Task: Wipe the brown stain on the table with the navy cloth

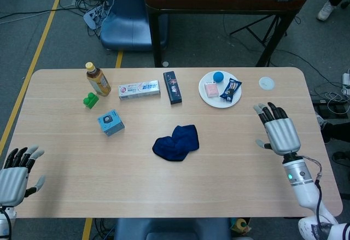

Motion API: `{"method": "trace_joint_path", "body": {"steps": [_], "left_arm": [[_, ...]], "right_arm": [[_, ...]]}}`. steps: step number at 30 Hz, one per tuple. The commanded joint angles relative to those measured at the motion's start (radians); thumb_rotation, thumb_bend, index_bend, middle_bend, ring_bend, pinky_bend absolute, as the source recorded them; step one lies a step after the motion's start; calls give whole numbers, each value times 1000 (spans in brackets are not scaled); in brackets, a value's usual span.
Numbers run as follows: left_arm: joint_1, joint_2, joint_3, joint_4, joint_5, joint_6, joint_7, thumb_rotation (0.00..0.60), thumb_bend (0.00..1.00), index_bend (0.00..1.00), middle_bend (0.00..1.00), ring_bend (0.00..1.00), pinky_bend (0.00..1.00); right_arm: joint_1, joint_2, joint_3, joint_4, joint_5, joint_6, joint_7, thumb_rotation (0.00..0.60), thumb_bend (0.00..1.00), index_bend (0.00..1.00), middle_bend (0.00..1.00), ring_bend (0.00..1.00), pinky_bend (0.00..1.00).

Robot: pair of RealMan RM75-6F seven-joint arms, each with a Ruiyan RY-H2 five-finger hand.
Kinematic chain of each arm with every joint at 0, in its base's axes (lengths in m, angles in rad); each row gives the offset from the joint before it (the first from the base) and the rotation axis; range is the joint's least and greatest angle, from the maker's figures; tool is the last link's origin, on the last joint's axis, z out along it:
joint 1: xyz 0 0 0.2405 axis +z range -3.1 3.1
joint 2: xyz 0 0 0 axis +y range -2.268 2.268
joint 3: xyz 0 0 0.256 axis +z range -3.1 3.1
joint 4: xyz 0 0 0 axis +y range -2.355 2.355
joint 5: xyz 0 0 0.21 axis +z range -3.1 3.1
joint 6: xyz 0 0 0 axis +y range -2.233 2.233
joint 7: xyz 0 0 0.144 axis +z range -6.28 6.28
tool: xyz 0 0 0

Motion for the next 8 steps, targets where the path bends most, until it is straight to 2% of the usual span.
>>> {"method": "trace_joint_path", "body": {"steps": [1, 8], "left_arm": [[-5, -5, -3, 3, 0, -2, 3, 600, 274, 213, 125, 89, 32], [-17, -13, -7, 2, -2, -7, 16, 600, 274, 214, 125, 89, 32]], "right_arm": [[-57, 32, -34, -19, -12, 44, 16, 600, 114, 11, 172, 103, 189], [-144, 58, -60, -16, -64, 122, 68, 600, 114, 23, 177, 103, 189]]}}
